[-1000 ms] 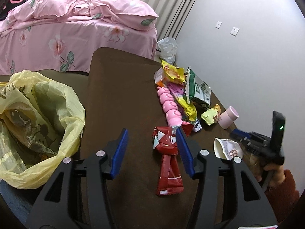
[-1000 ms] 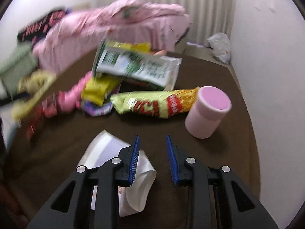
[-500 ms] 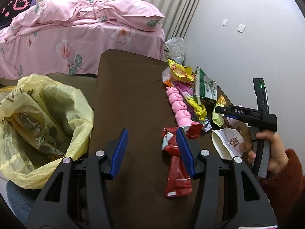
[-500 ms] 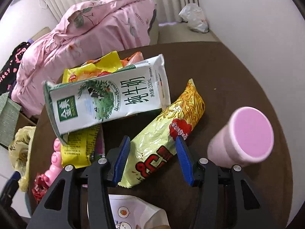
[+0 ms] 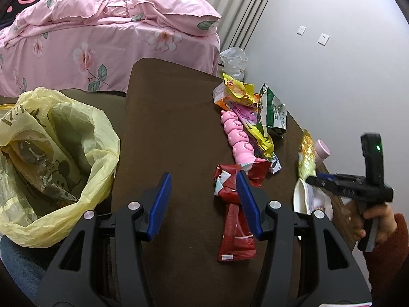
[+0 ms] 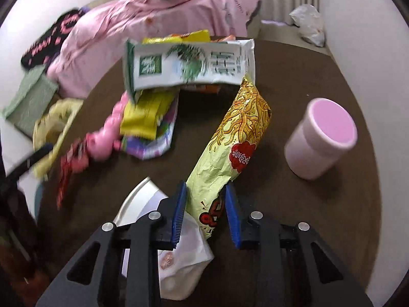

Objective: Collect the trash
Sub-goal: 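Grasp the long gold snack wrapper with the right gripper while the left gripper holds the red wrapper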

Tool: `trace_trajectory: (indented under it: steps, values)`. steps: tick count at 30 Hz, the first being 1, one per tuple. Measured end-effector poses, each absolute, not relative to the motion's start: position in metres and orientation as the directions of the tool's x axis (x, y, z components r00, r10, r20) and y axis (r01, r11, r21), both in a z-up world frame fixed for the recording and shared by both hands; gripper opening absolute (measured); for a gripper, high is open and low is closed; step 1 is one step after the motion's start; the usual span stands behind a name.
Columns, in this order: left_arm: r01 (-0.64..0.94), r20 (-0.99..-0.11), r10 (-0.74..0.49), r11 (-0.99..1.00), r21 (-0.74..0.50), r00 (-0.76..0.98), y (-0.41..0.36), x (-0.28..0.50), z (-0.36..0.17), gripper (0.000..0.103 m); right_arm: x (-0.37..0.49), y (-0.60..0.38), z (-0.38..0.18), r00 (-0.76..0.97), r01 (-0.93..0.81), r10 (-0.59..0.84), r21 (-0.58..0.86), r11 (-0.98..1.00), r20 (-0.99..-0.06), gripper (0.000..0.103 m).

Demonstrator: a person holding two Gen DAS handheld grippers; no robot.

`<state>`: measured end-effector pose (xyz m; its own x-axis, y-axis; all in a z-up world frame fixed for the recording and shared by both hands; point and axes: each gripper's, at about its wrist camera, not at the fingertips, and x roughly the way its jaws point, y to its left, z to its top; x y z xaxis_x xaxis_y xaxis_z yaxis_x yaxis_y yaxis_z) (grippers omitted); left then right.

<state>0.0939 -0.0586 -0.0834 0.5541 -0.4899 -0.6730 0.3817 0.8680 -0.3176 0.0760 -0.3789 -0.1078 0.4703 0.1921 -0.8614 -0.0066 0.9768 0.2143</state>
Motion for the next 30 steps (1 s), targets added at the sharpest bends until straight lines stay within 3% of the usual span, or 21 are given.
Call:
trace_trajectory:
  steps: [3,6,16,22,24,30]
  values:
    - [0.384,-0.677,-0.495,0.865,-0.324,0.544,-0.061,0.094,-0.084,0.05,0.057,-0.38,-0.104,0.479,-0.04,0.149,0.148,0.988,-0.865,0.033]
    - [0.393,-0.68,-0.497,0.862,-0.319,0.538,-0.065,0.093,-0.085,0.05,0.049,-0.384,-0.099,0.516,-0.035,0.178,0.187,0.982,-0.838,0.047]
    - [0.398,-0.68,-0.49,0.865,-0.304,0.546,-0.066,0.09,-0.081,0.05,0.098,-0.412,-0.103,0.541,0.106,0.122,0.211,0.972,-0.832,0.047]
    - [0.386,-0.688,-0.482,0.871,-0.305,0.543,-0.062,0.093,-0.081,0.05,0.137,-0.403,-0.115,0.475,0.07,0.056,0.101,0.992,-0.878,0.047]
    - [0.391,-0.69,-0.486,0.868,-0.306,0.537,-0.061,0.093,-0.081,0.05,0.144,-0.398,-0.116,0.466,0.041,0.043,0.07,0.997,-0.884,0.037]
    - [0.435,-0.7,-0.496,0.854,-0.286,0.513,-0.072,0.09,-0.081,0.05,0.12,-0.379,-0.08,0.58,-0.025,0.046,0.039,0.999,-0.813,0.026]
